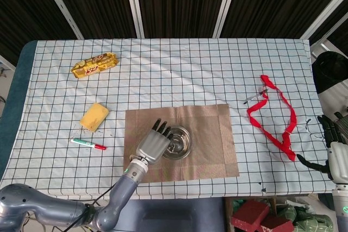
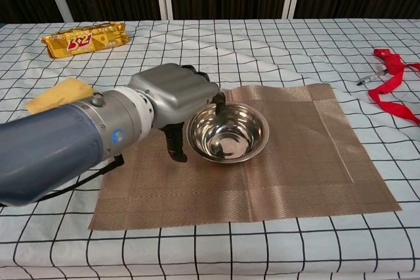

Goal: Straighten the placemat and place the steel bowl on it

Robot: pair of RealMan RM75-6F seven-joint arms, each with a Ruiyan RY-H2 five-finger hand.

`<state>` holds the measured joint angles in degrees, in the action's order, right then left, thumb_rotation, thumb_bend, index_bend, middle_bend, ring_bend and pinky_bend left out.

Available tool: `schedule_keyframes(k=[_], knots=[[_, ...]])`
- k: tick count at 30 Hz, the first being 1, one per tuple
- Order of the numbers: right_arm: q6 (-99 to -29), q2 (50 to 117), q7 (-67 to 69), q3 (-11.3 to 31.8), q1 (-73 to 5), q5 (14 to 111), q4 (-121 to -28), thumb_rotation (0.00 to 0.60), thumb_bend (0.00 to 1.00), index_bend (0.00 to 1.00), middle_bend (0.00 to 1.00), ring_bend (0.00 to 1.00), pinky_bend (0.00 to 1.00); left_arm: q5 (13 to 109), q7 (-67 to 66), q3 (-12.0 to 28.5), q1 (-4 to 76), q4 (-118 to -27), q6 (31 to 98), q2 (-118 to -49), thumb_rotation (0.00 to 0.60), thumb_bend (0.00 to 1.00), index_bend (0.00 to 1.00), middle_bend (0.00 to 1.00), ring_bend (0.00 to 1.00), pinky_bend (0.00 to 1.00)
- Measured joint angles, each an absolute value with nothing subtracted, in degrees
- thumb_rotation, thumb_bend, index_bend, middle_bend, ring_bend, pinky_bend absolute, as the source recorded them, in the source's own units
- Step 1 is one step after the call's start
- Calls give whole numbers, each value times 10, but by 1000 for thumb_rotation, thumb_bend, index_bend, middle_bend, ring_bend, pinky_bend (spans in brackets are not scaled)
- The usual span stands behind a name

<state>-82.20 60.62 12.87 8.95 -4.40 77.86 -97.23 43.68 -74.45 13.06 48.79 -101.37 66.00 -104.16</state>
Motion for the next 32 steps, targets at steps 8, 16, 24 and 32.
schedule_keyframes(k=[8, 16, 24, 32], knots=[[-826, 610, 114, 86, -44, 786, -968, 600, 100, 0, 0, 0, 157, 488, -669, 92, 428, -1135, 717, -898, 600, 70, 181, 129, 39, 49], [-833, 617, 87, 81, -44, 797, -960, 600, 99, 0, 0, 0, 157, 623, -503, 4, 321, -1182, 769, -710, 600, 49, 92, 79, 21, 28], [-854, 631, 31, 70, -41, 821, -944, 600, 99, 0, 0, 0, 157, 792, -272, -96, 179, -1095, 864, -604, 600, 36, 2, 12, 0, 0], [-879, 640, -8, 61, -32, 840, -933, 600, 97, 0, 0, 0, 157, 848, -126, -125, 83, -961, 940, -590, 600, 36, 0, 5, 0, 0]])
